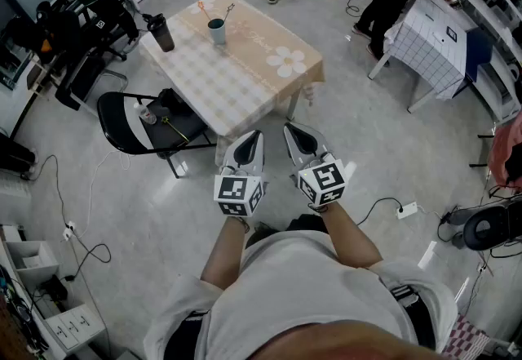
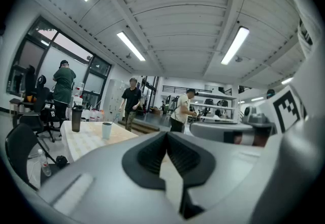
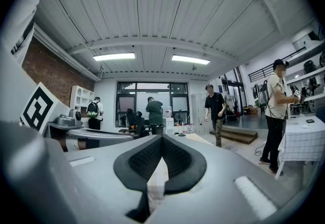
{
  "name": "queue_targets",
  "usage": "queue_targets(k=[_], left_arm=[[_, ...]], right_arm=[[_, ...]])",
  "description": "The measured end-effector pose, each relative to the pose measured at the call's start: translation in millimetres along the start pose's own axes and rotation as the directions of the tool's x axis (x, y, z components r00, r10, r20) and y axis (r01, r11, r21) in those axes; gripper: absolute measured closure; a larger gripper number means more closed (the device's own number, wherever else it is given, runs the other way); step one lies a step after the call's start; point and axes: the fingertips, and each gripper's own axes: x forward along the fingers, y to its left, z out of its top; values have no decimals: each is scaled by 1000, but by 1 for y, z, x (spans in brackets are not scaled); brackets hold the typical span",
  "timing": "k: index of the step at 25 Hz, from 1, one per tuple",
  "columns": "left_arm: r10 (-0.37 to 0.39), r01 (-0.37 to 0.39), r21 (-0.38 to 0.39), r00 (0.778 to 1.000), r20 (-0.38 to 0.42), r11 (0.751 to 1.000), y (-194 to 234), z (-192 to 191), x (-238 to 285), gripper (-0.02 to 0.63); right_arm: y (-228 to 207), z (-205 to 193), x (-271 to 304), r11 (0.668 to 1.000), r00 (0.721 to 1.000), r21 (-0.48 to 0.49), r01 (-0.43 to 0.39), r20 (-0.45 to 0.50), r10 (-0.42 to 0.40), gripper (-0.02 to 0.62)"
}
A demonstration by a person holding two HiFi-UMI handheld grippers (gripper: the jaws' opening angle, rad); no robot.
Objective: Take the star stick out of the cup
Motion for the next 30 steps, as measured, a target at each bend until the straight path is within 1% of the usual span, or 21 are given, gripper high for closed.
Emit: queue_targets(k=[5,11,15,21,25,30], left_arm=[[13,-13,-1,999,39,1000,26,8,17,603],[53,-53,-14,998,22,999,48,1,25,603],[92,-92,-11,996,-2,996,79,-3,48,603],[152,-152,-8,988,-6,988,122,14,113,603],[184,-184,-21,983,-15,983,138,25,161,603],[240,-243,-38,969,-52,969,166,29,213,603]], right_arm=[[-2,0,30,999,999,-36,-34,-5,34,595],[-7,-11,57,997,997,-11,-72,-15,72,595],[-21,-19,98,995,995,21,-94,-24,95,595],[-65,-10,166,989,988,17,-147,-35,147,595],[-106,-2,205,983,982,19,-182,-52,183,595],[-148,0,247,972,969,16,-234,-80,235,595]])
